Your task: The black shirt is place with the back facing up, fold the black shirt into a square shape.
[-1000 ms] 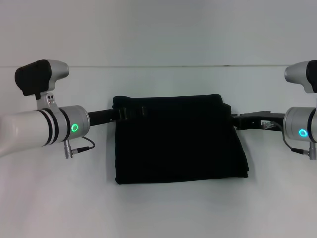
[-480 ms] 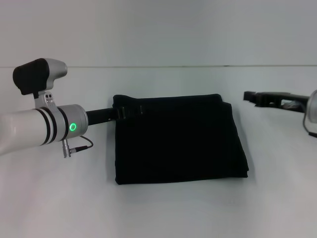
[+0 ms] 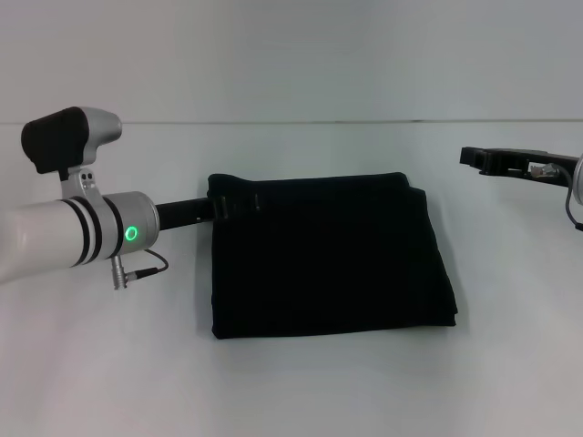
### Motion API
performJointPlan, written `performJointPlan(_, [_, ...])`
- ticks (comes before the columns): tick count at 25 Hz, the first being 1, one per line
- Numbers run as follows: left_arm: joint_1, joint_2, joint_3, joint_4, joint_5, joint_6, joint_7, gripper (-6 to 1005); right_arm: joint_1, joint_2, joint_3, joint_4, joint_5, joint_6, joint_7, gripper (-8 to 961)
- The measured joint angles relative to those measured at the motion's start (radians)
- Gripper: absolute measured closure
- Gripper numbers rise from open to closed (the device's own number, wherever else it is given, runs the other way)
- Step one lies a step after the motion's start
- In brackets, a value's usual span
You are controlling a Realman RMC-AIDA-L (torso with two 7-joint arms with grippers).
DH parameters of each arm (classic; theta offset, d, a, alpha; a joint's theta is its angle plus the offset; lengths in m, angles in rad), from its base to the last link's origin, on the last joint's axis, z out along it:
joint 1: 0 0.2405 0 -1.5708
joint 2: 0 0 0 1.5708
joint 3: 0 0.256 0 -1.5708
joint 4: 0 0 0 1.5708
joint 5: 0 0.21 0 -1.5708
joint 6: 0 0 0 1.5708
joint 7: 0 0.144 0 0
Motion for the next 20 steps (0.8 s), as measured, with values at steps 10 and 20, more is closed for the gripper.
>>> performJointPlan(10, [0.0, 0.003, -0.001, 0.0, 0.0, 0.001, 0.001, 50, -0.009, -0.021, -0.01, 0.006, -0.008, -0.034, 0.061, 945])
performJointPlan(20, [0.001, 0.003, -0.001, 0.0, 0.0, 0.001, 0.001, 50, -0.032, -0.03, -0.014, 0.003, -0.011, -0.149, 0.049, 820])
